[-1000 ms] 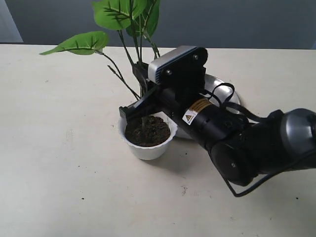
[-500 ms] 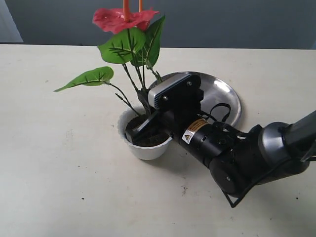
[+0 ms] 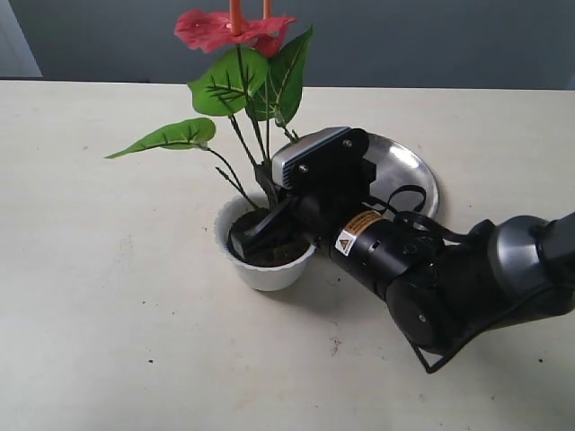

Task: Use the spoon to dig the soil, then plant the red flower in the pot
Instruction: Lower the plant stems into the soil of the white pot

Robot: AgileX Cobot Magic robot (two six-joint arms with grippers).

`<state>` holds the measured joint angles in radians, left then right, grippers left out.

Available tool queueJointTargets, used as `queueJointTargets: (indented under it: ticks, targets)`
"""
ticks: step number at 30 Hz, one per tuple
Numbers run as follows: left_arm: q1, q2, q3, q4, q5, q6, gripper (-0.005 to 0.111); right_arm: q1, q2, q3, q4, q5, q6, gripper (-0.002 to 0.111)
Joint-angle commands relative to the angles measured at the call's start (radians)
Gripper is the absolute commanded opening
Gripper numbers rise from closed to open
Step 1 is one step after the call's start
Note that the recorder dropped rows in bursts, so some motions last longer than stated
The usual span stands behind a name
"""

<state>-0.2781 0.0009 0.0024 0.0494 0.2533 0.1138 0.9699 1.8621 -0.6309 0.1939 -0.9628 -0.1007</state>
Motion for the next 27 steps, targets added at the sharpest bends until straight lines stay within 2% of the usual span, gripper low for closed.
queueJointTargets:
  ticks: [1,7,14,17,22,24,27]
  targets:
    - [-0.005,-0.001,-0.002,-0.011,-0.013,-0.002,0.000,-0.003,-0.007,0.010,0.009,0.059,0.016,0.000]
    - [-0.005,-0.001,-0.002,-0.011,-0.013,-0.002,0.000,-0.003,-0.007,0.010,0.084,0.077,0.018,0.000]
    - [-0.005,-0.001,-0.002,-0.011,-0.013,-0.002,0.000,-0.003,-0.035,0.010,0.061,0.131,0.053,0.002]
    - [-0.005,-0.001,-0.002,-0.011,-0.013,-0.002,0.000,-0.003,-0.053,0.010,0.059,0.159,0.053,0.014]
    - [-0.005,-0.001,-0.002,-0.011,-0.013,-0.002,0.000,-0.003,-0.079,0.010,0.050,0.216,-0.019,0.041]
    - [-0.005,-0.001,-0.002,-0.011,-0.013,-0.002,0.000,-0.003,-0.089,0.010,0.039,0.233,-0.038,0.046]
    - [-0.005,-0.001,-0.002,-0.011,-0.013,-0.002,0.000,-0.003,-0.106,0.010,0.033,0.254,-0.040,0.047]
